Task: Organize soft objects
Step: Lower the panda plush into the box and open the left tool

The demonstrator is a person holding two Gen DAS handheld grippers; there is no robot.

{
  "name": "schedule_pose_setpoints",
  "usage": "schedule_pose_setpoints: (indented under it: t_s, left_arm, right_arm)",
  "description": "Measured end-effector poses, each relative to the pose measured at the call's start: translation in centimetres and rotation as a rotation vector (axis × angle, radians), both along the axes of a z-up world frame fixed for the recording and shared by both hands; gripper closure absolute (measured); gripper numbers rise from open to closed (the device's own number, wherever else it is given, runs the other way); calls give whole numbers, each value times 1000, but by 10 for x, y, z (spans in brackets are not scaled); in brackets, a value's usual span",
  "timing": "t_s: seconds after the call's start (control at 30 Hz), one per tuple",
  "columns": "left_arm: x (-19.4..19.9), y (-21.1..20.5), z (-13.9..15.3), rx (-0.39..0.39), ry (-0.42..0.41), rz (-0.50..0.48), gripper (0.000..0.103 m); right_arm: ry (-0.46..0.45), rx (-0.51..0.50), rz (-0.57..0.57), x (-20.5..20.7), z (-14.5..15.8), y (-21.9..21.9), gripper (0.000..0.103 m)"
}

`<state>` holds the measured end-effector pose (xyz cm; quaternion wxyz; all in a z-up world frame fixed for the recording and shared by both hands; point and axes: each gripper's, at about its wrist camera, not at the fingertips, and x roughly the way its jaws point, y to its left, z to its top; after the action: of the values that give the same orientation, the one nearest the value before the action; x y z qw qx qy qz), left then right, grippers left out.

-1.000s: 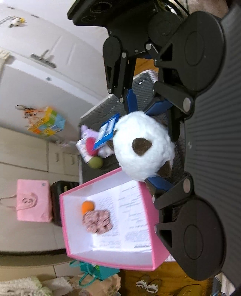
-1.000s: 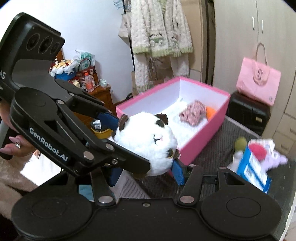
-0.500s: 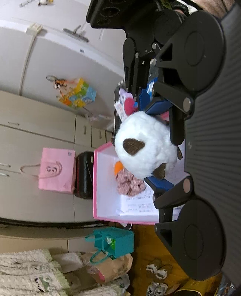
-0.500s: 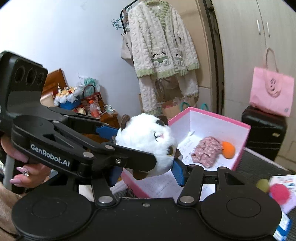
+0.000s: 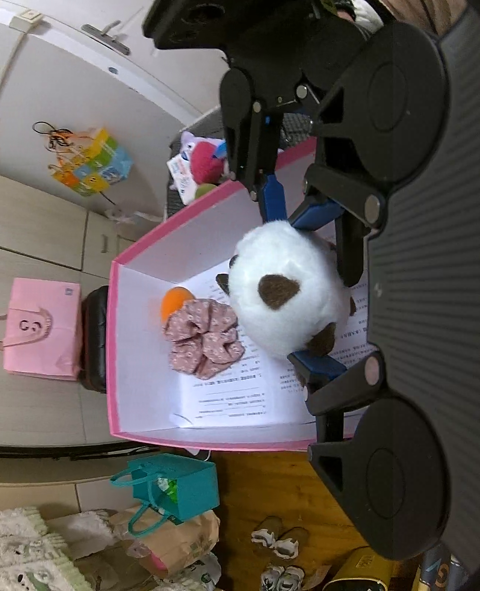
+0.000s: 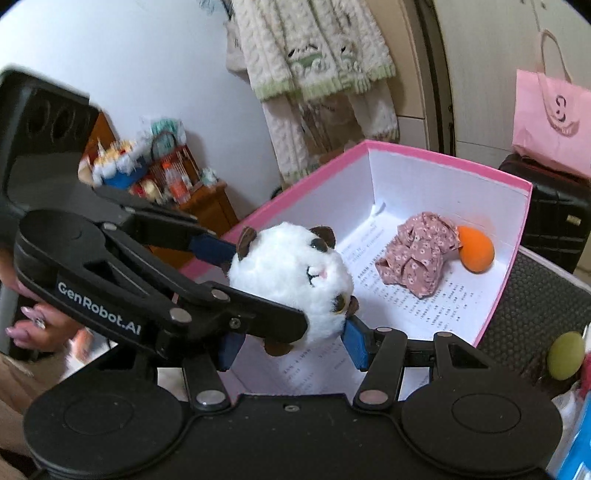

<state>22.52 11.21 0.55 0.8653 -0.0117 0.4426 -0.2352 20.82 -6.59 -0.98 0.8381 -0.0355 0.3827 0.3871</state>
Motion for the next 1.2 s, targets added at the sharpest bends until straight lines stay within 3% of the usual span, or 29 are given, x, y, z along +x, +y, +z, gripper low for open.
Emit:
schedule_pose_setpoints:
  t_s: [0.23,0.5,0.57,1.2]
  left_arm:
    - [6,-7,-12,53,33,-23,42]
    - [7,-9,-6,58,21,-15,43]
    - [4,-8,0,51,15,-13,43]
    - [-69,-3,57,88,-137,-28,36]
  right_arm:
    - [-49,-191,23,1,-6,16,39]
    - [-25,-197,40,4,0,13,38]
    - [-31,-184,38,-1,6,9,32]
    - [-224,-165,-17,-79,75,-35,32]
